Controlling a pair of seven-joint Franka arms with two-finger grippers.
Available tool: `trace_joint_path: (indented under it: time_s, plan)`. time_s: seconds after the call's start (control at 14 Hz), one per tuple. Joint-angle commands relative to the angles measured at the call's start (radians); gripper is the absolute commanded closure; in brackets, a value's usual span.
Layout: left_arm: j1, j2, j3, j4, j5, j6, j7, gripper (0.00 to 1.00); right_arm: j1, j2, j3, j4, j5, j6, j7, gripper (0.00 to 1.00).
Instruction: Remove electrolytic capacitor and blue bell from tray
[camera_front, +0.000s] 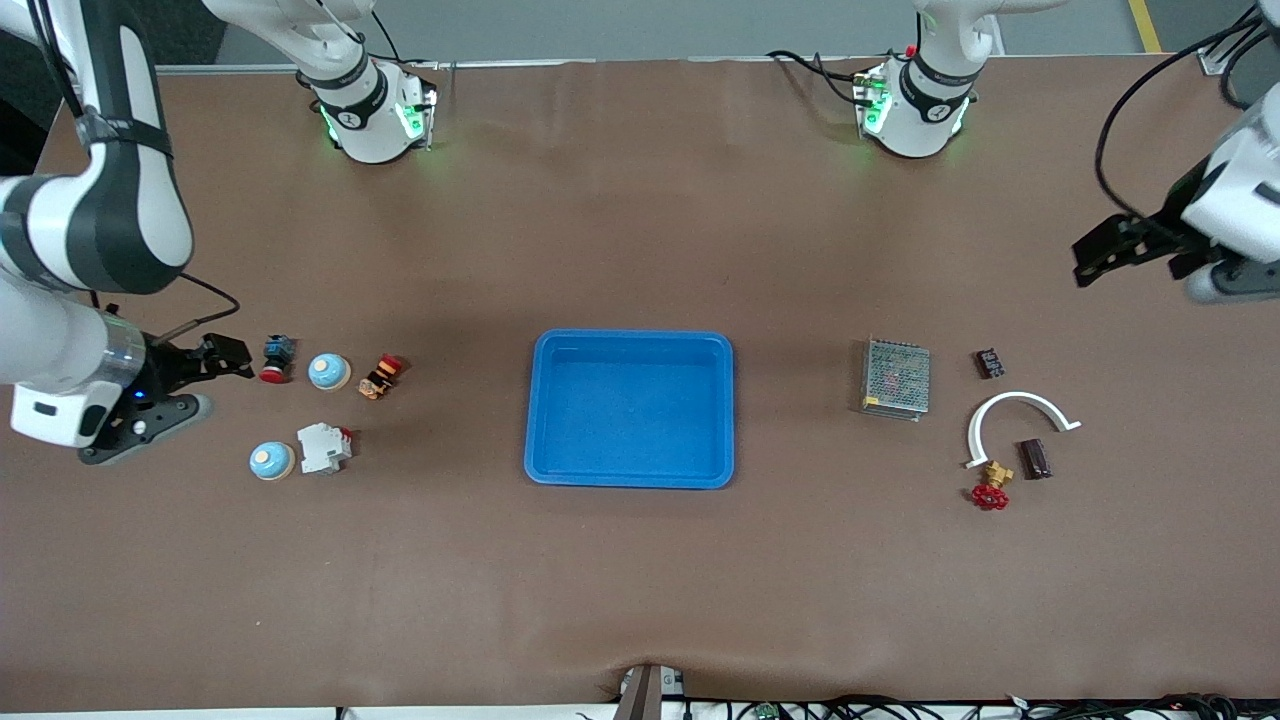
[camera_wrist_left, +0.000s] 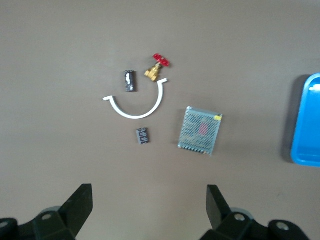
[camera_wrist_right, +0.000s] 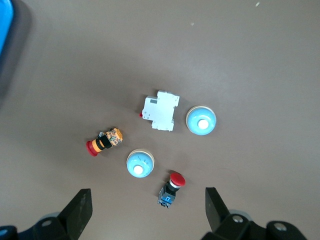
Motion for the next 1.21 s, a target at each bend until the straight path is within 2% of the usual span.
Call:
trace_joint_path:
  time_s: [0.0, 0.21, 0.29, 0.36, 0.5, 0.64, 0.79, 1.14]
  plan:
    - [-0.016, -0.057, 0.057, -0.056, -0.02, 0.009, 0.063, 0.0, 0.001, 0.008, 0.005, 0.114, -0.013, -0.096, 0.025, 0.0]
    - [-0.072, -0.055, 0.175, -0.045, -0.02, 0.009, 0.132, 0.0, 0.0, 0.0, 0.007, 0.182, -0.006, -0.17, 0.098, 0.0]
    - [-0.071, -0.054, 0.177, -0.036, -0.021, 0.009, 0.15, 0.0, 0.0, -0.013, 0.008, 0.188, -0.004, -0.181, 0.164, 0.0]
    - [-0.071, -0.05, 0.165, -0.016, -0.02, 0.009, 0.151, 0.0, 0.001, -0.032, 0.008, 0.188, -0.009, -0.182, 0.222, 0.0]
    - [-0.05, -0.046, 0.063, -0.01, -0.01, -0.007, 0.096, 0.0, 0.003, -0.065, 0.01, 0.187, -0.01, -0.21, 0.308, 0.0]
    - [-0.013, -0.053, -0.001, -0.01, -0.018, -0.034, 0.042, 0.0, 0.003, -0.088, 0.01, 0.188, 0.002, -0.209, 0.443, 0.0]
    - [-0.01, -0.057, -0.018, -0.008, -0.02, -0.043, 0.002, 0.0, -0.005, -0.107, 0.007, 0.185, 0.003, -0.204, 0.534, 0.0]
    - [-0.008, -0.055, -0.016, 0.004, -0.02, -0.046, 0.017, 0.0, -0.034, -0.124, 0.001, 0.115, 0.008, -0.176, 0.507, 0.0]
